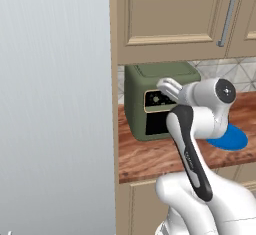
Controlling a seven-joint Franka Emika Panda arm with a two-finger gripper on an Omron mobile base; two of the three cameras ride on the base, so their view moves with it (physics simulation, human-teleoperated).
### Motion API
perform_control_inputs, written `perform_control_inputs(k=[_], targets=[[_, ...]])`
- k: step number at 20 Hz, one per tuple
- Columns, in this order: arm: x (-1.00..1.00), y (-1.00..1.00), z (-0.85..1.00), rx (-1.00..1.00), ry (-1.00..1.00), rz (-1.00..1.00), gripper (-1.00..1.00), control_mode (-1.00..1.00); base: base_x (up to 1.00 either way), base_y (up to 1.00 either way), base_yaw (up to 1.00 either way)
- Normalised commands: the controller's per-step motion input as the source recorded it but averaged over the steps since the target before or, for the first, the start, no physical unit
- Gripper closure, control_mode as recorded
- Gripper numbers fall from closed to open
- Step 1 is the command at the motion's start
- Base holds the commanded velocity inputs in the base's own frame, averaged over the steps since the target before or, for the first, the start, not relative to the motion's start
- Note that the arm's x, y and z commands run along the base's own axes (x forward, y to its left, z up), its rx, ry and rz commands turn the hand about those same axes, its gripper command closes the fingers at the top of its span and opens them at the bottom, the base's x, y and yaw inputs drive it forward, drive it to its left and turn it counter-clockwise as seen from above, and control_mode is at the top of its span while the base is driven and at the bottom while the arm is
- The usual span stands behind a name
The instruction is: Pull the toaster oven rack outwards. Pick up the baguette from the plate and place it on the toaster oven rack. Close the toaster oven door fully and set the temperature to the lowest setting.
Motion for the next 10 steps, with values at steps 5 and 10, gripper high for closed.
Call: perform_control_inputs(k=[5, 10], targets=[[0.02, -0.12, -0.20, 0.00, 0.00, 0.00, -1.00, -1.00, 0.00, 0.00, 0.00], [0.07, 0.00, -0.05, 0.00, 0.00, 0.00, -1.00, -1.00, 0.00, 0.00, 0.00]])
